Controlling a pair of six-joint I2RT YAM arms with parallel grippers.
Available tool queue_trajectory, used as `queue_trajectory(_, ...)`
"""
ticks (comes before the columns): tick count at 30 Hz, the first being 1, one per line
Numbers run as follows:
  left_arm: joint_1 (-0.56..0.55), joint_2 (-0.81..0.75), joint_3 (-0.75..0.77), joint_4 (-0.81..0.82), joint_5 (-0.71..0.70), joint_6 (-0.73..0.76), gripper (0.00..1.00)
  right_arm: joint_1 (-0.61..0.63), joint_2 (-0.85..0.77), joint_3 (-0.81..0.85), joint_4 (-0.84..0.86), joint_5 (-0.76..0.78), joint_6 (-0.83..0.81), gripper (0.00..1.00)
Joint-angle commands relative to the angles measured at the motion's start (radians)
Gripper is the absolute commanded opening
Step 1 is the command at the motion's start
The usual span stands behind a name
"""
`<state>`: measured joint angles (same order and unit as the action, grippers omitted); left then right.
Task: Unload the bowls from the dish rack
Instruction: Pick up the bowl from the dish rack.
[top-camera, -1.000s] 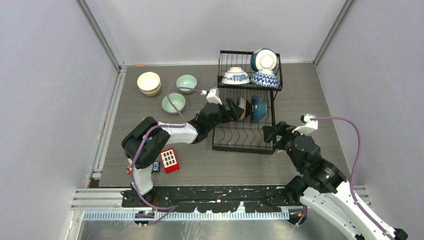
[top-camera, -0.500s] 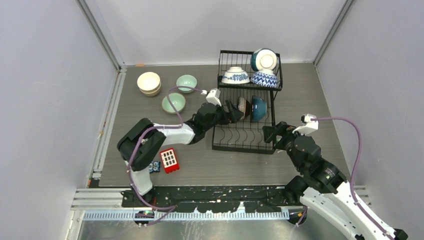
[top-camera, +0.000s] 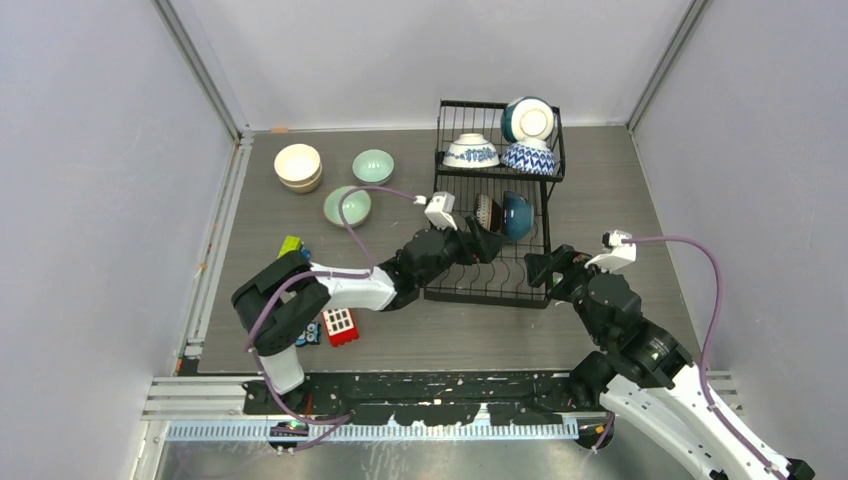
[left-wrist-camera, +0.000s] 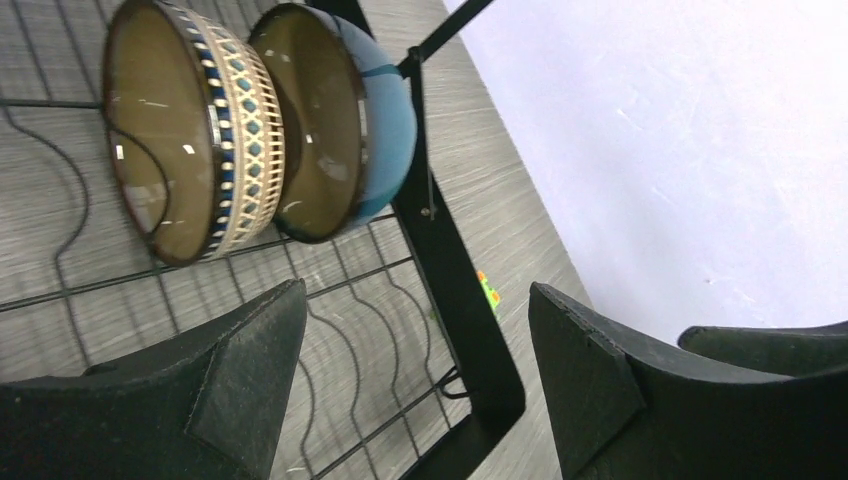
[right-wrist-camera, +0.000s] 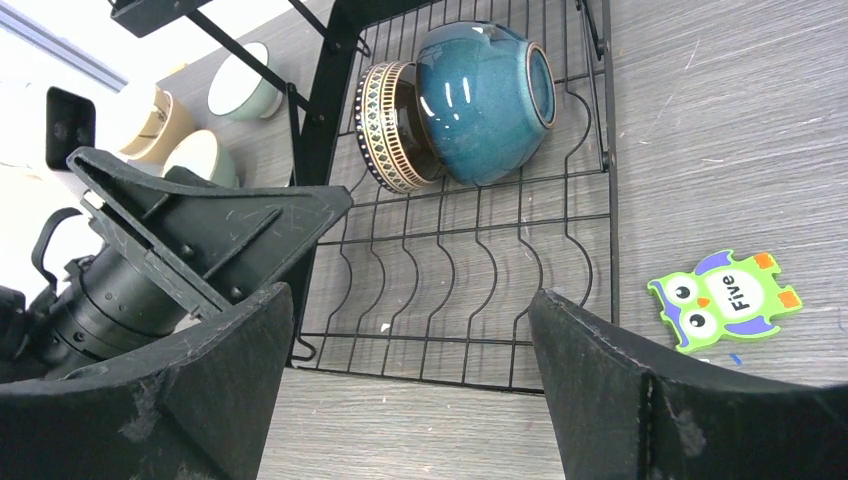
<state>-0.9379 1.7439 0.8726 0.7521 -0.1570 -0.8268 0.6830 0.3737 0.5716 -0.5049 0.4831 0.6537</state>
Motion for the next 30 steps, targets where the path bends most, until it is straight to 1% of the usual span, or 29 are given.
queue_trajectory(1,-0.039,0.038,0.021,0.174,-0.091,0.012,0.82,-0.002,-0.021,0.012,0.011,-0.006,0.015,0.91)
queue_trajectory(8,-0.073,0.116,0.073,0.199,-0.177,0.033,0.82,-0.004,-0.051,0.020,-0.015,-0.010,0.006,0.91)
queue_trajectory(12,-0.072,0.150,0.099,0.201,-0.220,0.134,0.82,-0.003,-0.052,0.026,-0.016,-0.028,0.001,0.91)
queue_trajectory(16,-0.069,0.188,0.129,0.256,-0.200,0.188,0.81,-0.002,-0.050,0.031,-0.015,-0.042,-0.011,0.91)
queue_trajectory(21,-0.067,0.227,0.170,0.277,-0.149,0.161,0.77,-0.003,-0.051,0.026,-0.008,-0.053,-0.014,0.91)
queue_trajectory(25,-0.067,0.255,0.183,0.286,-0.141,0.138,0.76,-0.003,-0.050,0.021,-0.003,-0.061,-0.015,0.91)
queue_trajectory(30,-0.053,0.278,0.212,0.249,-0.120,0.129,0.75,-0.002,-0.053,0.016,0.002,-0.064,-0.015,0.91)
